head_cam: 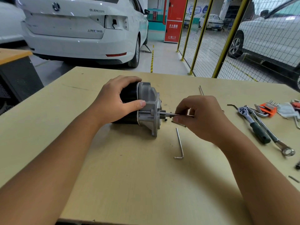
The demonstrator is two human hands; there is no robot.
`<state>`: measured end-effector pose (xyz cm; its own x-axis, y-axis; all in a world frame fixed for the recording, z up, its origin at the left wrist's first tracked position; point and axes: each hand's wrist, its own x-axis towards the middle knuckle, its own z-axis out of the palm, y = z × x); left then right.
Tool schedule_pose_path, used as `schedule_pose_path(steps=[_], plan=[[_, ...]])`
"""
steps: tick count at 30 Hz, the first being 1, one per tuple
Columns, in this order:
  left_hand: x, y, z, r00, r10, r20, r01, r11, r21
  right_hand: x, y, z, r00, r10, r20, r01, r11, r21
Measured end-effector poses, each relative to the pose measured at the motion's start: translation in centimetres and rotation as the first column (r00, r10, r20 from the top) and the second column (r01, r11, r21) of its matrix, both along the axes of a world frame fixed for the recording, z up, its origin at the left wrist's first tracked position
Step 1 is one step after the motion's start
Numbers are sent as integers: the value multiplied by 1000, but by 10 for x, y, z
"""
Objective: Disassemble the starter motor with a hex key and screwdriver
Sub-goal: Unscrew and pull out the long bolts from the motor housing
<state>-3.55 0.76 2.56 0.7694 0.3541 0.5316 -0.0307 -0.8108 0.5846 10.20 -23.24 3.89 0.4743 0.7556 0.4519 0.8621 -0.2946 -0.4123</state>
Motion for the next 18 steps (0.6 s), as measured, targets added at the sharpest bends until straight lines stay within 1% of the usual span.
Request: schedule_pose_path(steps=[3, 7, 9, 15, 18], plan=[[0, 0, 0, 1000, 2, 1, -2, 1000, 0, -2, 2, -1, 1000, 31, 1, -31, 999, 33], [0, -1, 1, 1000, 1, -2, -1, 1000, -2, 1, 4, -2, 999, 45, -9, -45, 997, -66], [0, -1, 1, 1000, 2, -4, -2, 1000, -5, 2, 5, -3, 999, 40, 1, -40, 996, -78], [0, -1, 1, 1000, 2, -12, -2, 1000, -3, -1, 3, -1, 997, 4, 77, -4, 1000, 3], [0, -1, 1, 1000, 3, -12, -3, 1000, -2, -1, 3, -1, 999, 11, 31, -13, 999, 39]])
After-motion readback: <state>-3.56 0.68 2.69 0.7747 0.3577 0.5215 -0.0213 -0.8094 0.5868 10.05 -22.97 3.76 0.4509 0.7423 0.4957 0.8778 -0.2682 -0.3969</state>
